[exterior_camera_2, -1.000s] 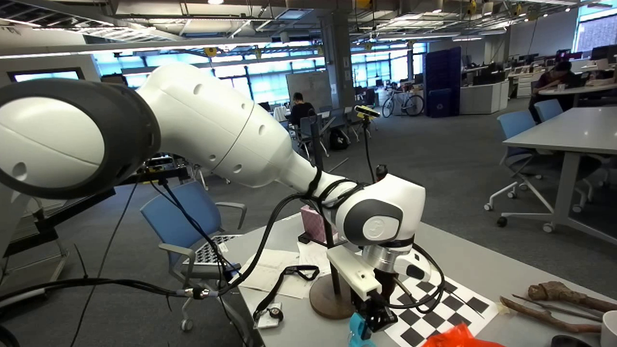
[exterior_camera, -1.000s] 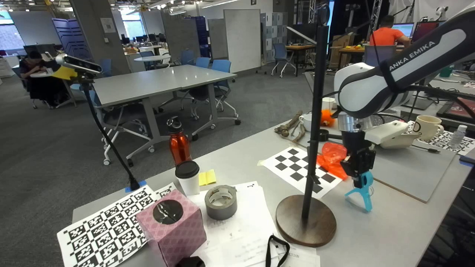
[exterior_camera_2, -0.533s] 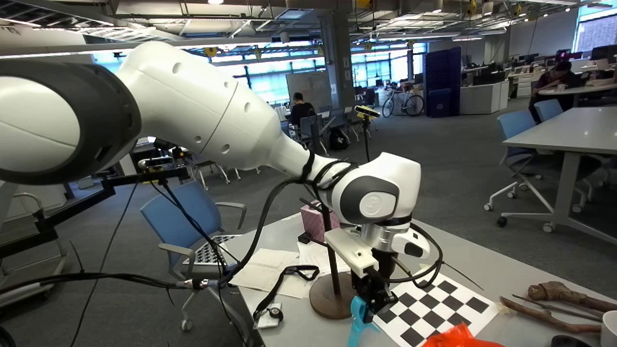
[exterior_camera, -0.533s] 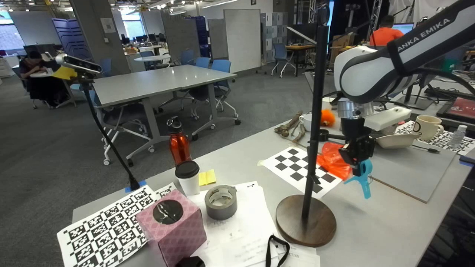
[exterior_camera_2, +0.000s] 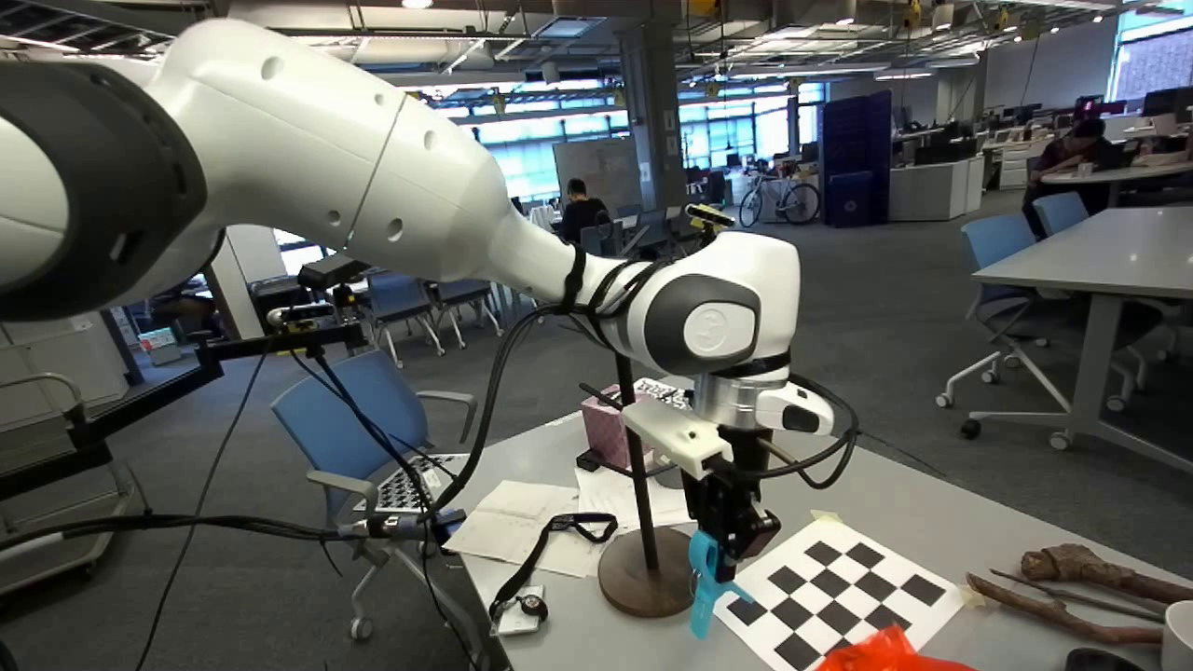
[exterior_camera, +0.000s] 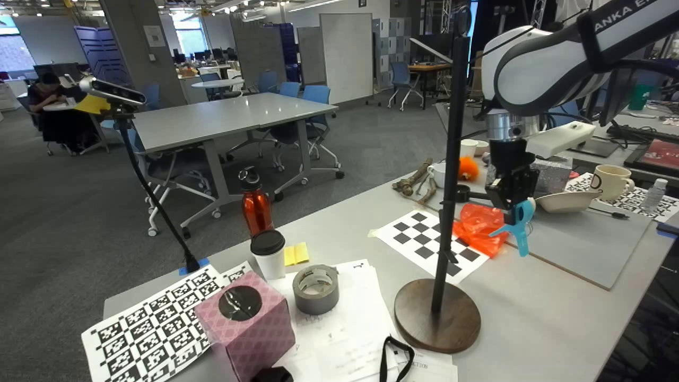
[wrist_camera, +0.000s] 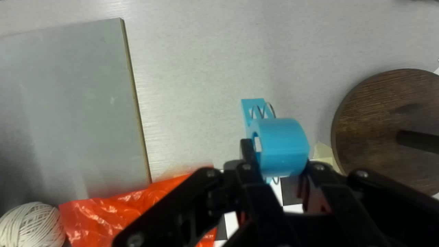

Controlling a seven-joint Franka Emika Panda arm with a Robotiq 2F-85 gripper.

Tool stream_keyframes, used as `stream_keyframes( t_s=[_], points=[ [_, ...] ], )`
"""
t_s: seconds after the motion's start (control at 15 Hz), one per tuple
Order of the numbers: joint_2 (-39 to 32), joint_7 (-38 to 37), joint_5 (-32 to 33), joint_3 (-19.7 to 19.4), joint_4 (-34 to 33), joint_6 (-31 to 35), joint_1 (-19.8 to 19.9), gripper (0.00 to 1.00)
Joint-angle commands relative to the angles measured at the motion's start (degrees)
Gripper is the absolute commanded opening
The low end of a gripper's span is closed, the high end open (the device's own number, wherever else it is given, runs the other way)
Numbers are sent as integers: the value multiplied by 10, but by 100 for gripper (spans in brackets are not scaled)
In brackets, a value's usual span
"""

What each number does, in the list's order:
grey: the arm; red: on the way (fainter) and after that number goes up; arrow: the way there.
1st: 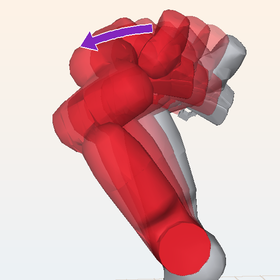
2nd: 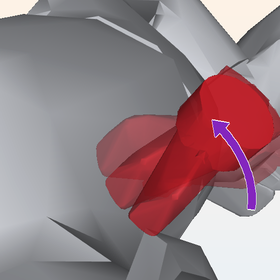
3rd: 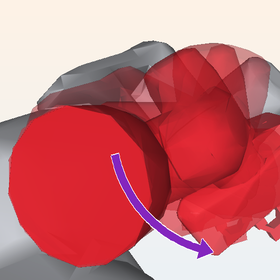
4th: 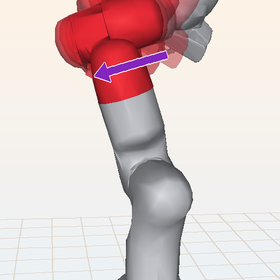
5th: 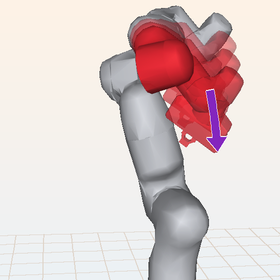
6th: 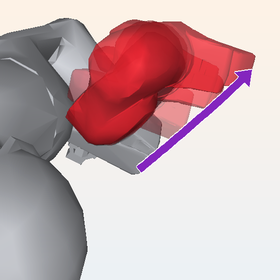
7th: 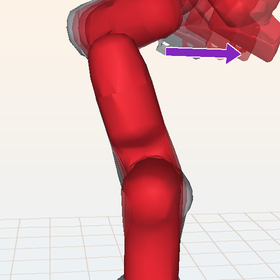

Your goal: Hang the peg on the stand

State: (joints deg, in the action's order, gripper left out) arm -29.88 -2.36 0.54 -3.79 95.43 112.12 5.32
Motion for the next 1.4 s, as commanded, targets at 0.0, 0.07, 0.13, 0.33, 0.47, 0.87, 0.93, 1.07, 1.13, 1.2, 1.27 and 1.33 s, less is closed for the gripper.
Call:
stream_keyframes(
  t_s=[0.0, 0.07, 0.13, 0.33, 0.47, 0.87, 0.93, 1.07, 1.13, 1.2, 1.27, 1.33],
  points=[
    [28, -7, 14, -6, 4, -14, -9, 6],
    [34, -8, 16, -6, 4, -16, -10, 6],
    [40, -10, 19, -6, 5, -21, -12, 6],
    [55, -10, 26, -5, 6, -50, -15, 6],
    [68, -12, 38, -6, 9, -70, -19, 6],
    [81, -5, 41, 0, -8, -80, -22, 6],
    [78, -4, 40, 1, -14, -83, -22, 6],
    [69, -3, 40, 2, -29, -87, -24, 6],
    [67, -4, 40, 3, -35, -88, -26, 6],
    [67, -7, 39, 6, -41, -93, -30, 6],
    [66, -6, 39, 8, -46, -93, -32, 6],
    [65, -9, 41, 9, -52, -90, -37, 6]
  ],
)
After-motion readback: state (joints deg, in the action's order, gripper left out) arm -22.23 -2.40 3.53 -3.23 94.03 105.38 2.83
